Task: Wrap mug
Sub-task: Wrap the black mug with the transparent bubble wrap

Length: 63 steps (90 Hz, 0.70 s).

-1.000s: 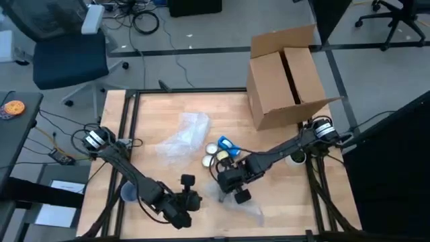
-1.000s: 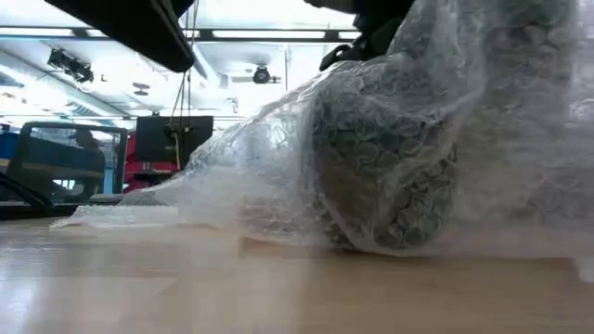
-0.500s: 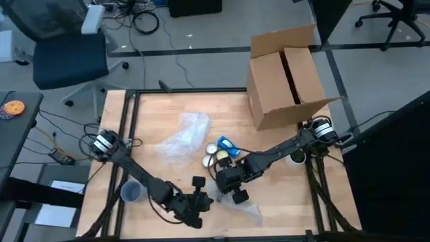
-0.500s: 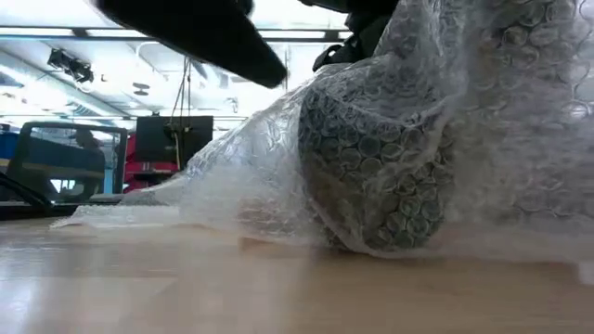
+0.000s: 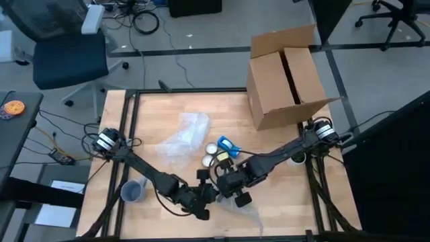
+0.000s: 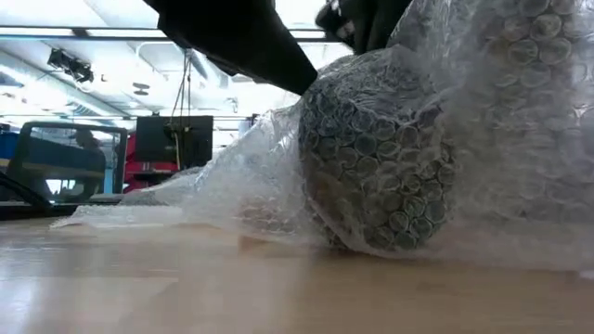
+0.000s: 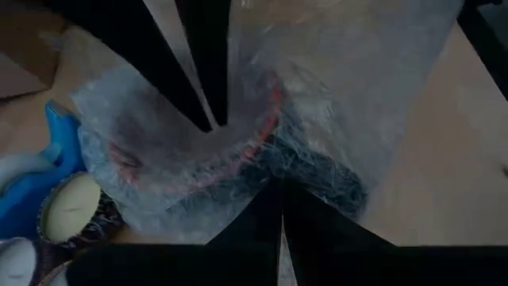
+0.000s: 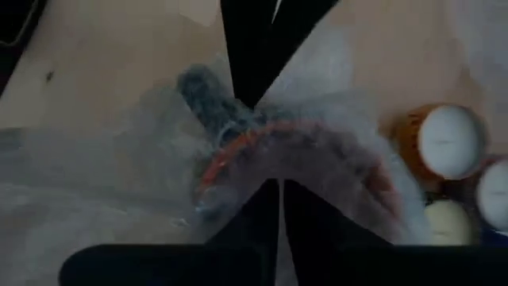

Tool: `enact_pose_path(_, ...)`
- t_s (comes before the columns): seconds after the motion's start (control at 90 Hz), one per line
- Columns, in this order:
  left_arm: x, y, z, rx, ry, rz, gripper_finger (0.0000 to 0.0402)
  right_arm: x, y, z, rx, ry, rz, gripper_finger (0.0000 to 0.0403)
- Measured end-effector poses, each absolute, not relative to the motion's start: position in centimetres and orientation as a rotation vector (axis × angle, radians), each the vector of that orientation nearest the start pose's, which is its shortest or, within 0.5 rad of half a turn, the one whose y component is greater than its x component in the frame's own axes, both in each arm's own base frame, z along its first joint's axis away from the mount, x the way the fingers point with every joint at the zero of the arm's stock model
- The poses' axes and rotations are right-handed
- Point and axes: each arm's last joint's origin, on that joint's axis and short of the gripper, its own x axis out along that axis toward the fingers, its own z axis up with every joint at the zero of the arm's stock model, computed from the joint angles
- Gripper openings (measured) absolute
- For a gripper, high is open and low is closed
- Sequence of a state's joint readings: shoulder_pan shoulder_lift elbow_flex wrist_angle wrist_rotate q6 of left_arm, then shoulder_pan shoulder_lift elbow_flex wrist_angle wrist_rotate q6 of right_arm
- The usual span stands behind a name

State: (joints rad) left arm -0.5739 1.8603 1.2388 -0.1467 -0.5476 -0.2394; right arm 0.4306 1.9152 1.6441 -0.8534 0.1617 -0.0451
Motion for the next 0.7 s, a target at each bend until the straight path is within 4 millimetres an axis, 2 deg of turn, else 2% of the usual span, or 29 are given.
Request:
enact_pose_path(0.144,34.1,-20.2,19.8,0.177,0.646,0.052,0.0000,37.0,17.3,28.0,-0.383,0.987,0.243,0.0000)
enact_pose_path(0.256,34.1,-20.2,19.8,0.177,0.646,0.051,0.0000,37.3,17.7,28.3,-0.369,0.935,0.245,0.0000)
enact_pose_path(0.467,34.1,-20.2,19.9,0.177,0.646,0.050,0.0000,37.1,17.0,25.6,-0.361,0.996,0.258,0.0000)
enact_pose_path(0.7,34.1,-20.3,19.9,0.183,0.645,0.047,0.0000,37.0,15.6,22.3,-0.266,1.044,0.269,0.0000)
